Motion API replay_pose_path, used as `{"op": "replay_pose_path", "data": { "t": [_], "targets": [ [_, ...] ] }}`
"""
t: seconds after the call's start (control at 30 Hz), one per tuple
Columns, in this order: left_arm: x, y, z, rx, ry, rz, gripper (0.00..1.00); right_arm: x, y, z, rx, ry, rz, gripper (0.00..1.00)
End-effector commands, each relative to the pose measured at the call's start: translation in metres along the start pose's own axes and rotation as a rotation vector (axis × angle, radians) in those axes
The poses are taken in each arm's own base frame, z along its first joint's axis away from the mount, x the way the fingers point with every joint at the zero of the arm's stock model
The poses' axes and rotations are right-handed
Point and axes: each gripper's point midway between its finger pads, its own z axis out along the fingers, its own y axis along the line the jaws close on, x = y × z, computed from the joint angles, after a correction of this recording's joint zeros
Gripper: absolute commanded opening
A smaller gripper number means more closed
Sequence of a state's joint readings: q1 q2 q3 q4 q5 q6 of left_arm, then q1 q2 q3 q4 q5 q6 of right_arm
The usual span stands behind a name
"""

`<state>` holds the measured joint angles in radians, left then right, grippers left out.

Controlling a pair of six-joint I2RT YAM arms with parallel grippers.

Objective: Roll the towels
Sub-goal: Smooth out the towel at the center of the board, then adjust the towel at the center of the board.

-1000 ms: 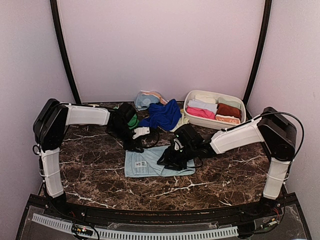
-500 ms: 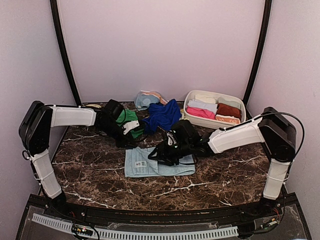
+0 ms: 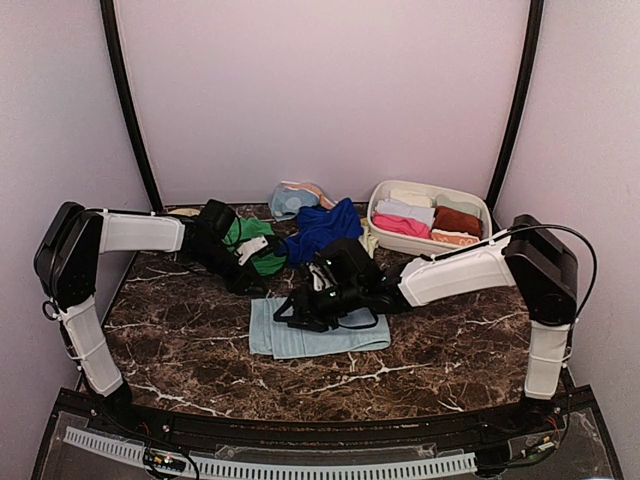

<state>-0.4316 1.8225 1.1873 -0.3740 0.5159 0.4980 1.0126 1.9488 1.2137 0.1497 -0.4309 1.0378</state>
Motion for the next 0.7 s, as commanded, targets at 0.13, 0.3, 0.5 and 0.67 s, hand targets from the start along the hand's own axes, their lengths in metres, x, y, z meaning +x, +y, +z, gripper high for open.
{"op": "replay_pose_path", "data": {
  "t": [0.13, 0.3, 0.5, 0.67],
  "targets": [
    [-0.009, -0.024, -0.031, 0.05, -0.017, 0.011, 0.41, -0.028, -0.022, -0.057, 0.098, -0.084, -0.018, 0.44],
    [0.005, -0.048, -0.022, 0.095, 0.015, 0.003, 0.4, -0.053, -0.059, -0.103, 0.22, -0.17, 0.001, 0.44],
    [0.017, -0.054, 0.007, 0.137, 0.08, -0.042, 0.34, -0.066, -0.095, -0.125, 0.337, -0.197, 0.002, 0.44],
    [0.011, -0.041, 0.015, 0.112, 0.102, -0.093, 0.35, -0.064, -0.108, -0.124, 0.383, -0.188, -0.007, 0.44]
  ]
}}
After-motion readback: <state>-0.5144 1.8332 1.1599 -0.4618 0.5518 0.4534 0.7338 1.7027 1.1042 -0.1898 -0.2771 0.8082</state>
